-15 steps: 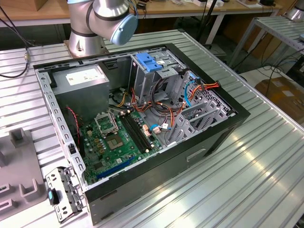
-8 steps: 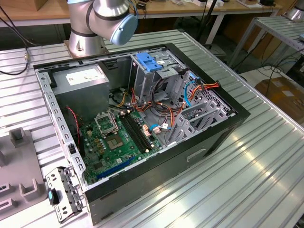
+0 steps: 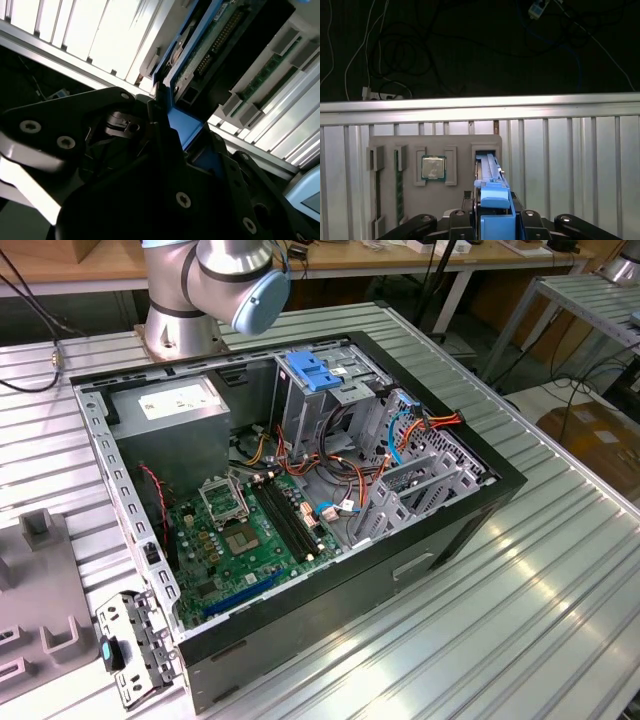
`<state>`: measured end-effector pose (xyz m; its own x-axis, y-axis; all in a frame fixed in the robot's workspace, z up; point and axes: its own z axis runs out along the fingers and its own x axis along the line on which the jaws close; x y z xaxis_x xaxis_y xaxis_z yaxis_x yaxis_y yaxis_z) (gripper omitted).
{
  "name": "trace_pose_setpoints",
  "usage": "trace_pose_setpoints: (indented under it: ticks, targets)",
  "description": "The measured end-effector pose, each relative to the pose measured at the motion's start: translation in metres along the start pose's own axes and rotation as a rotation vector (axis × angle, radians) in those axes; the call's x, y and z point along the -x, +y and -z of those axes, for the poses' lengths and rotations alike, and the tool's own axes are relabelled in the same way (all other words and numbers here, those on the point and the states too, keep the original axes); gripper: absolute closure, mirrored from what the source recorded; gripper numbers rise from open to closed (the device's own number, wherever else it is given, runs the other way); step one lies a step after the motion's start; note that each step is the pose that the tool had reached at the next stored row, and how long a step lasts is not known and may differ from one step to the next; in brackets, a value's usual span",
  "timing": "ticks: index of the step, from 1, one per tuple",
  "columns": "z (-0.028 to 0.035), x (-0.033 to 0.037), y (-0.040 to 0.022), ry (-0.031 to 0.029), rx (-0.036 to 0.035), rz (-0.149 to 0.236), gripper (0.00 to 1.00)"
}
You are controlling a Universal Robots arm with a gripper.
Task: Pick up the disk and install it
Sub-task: 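Pick up the disk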
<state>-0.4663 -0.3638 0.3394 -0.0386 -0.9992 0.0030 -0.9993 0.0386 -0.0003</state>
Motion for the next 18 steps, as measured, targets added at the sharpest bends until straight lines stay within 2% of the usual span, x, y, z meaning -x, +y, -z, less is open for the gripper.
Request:
trace_pose_setpoints:
  ticks: [3, 18]
  targets:
    - [0.0039, 0.0000, 0.0000, 0.0020, -0.0005, 0.000, 0.63]
    - [0.0057, 0.0000, 0.0000, 0.0022, -0.0007, 0.000, 0.63]
